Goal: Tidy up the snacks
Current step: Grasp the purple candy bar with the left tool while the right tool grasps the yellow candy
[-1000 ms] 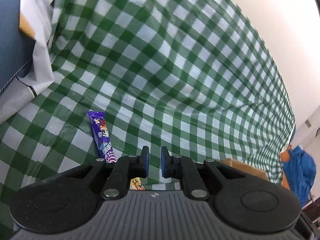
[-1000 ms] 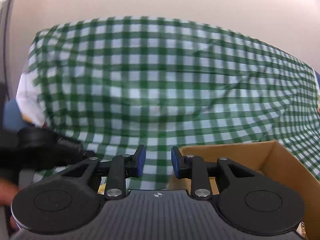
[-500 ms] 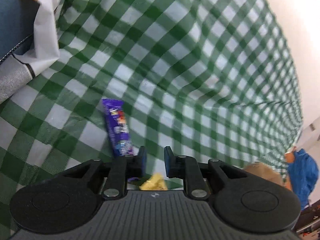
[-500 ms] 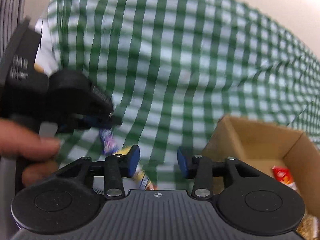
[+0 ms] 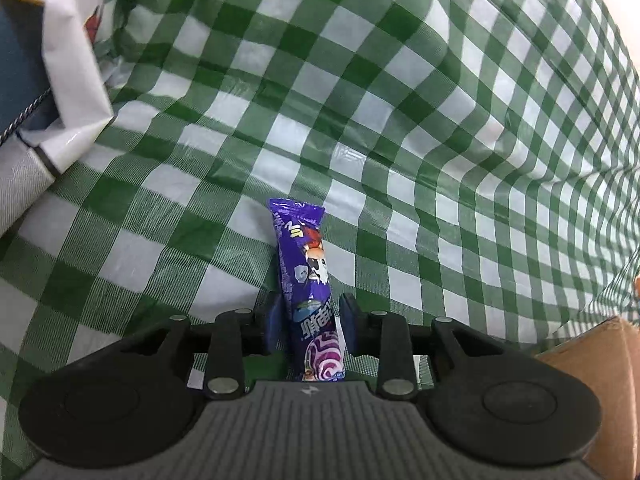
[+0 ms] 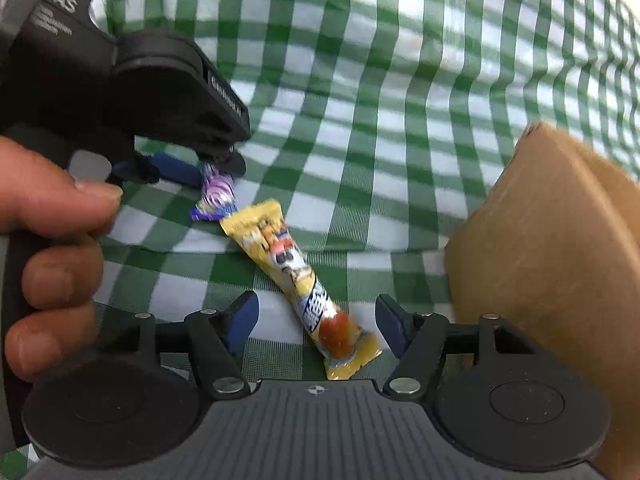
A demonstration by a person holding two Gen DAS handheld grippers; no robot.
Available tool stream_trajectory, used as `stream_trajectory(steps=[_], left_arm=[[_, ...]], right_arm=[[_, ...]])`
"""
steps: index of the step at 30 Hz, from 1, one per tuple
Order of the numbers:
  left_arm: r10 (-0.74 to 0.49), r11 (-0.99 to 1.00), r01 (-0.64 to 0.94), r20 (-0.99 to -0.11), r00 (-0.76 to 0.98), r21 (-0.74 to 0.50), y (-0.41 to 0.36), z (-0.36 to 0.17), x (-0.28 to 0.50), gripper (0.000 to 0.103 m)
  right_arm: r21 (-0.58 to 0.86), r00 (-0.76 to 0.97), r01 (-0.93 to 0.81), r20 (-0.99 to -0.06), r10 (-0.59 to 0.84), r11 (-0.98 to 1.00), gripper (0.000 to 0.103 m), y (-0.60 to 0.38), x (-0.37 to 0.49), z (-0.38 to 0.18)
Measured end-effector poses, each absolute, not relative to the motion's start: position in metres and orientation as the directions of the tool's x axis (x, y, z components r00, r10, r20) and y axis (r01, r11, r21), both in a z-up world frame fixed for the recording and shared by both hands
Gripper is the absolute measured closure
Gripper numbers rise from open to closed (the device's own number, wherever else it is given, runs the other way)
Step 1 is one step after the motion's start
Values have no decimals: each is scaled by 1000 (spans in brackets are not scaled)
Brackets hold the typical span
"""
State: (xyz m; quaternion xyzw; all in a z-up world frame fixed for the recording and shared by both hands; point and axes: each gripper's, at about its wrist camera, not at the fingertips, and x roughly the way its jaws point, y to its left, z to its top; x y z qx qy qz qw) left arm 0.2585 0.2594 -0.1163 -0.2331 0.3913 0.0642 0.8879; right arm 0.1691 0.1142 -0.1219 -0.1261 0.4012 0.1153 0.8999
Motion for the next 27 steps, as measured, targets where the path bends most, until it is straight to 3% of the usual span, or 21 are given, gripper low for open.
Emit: stream_trajectory(steps=[1, 3, 5, 18, 27], left_arm=[[-63, 886, -296, -727, 684, -355, 260, -116, 259, 82], [-70, 887, -293, -730, 680, -358, 259, -115, 259, 85], [-68, 890, -290, -730, 680, -353, 260, -112, 255, 86], [-122, 855, -319, -757, 642, -408, 257, -85, 176, 86], [-104, 922, -221, -752, 651, -319, 203, -54, 48, 86]], right_arm=[[-129, 647, -312, -755, 111, 941, 39, 114, 169, -123], [-124, 644, -330, -754, 127, 936, 49, 114, 169, -124], [-118, 638, -348, -757, 143, 930, 77, 114, 169, -123], [-8, 620, -349, -751, 224, 937, 77, 84, 122, -77], [-10, 603, -443, -743, 290, 896, 77, 37, 7, -51]])
